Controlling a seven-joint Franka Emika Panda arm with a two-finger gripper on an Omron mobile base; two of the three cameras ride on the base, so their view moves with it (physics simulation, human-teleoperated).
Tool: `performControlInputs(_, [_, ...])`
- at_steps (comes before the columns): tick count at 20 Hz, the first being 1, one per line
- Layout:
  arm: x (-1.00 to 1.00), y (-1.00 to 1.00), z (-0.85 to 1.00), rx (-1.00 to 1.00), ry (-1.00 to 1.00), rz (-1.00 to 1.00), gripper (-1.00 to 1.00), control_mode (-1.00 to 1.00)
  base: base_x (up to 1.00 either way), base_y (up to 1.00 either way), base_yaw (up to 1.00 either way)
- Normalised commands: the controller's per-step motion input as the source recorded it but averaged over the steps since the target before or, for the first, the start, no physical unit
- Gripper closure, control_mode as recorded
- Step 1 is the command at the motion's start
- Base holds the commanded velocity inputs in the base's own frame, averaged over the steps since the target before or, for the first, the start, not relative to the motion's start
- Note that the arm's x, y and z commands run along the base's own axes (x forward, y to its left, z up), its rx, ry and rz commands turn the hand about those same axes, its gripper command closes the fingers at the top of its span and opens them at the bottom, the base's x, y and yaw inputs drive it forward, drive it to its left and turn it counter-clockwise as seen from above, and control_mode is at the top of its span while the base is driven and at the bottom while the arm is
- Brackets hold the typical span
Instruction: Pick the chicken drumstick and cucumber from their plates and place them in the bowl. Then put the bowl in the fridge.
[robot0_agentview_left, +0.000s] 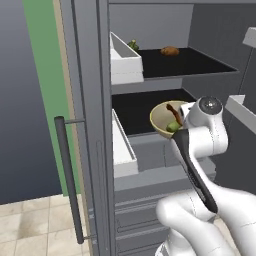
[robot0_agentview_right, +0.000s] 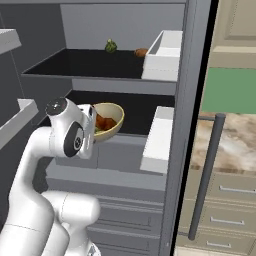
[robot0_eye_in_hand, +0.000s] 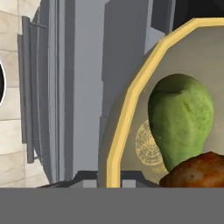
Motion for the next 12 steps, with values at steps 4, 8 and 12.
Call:
performControlInputs(4, [0.27,0.02,0.08,0.00,-0.07,0.06,1.00,-1.00,0.00,0.00,0.00])
performControlInputs(8, [0.25,0.01,0.02,0.00,-0.07,0.08,1.00,-1.00,0.00,0.00,0.00])
performControlInputs(12, [0.25,0.01,-0.08,0.01,-0.17,0.15,1.00,-1.00,0.00,0.00,0.00])
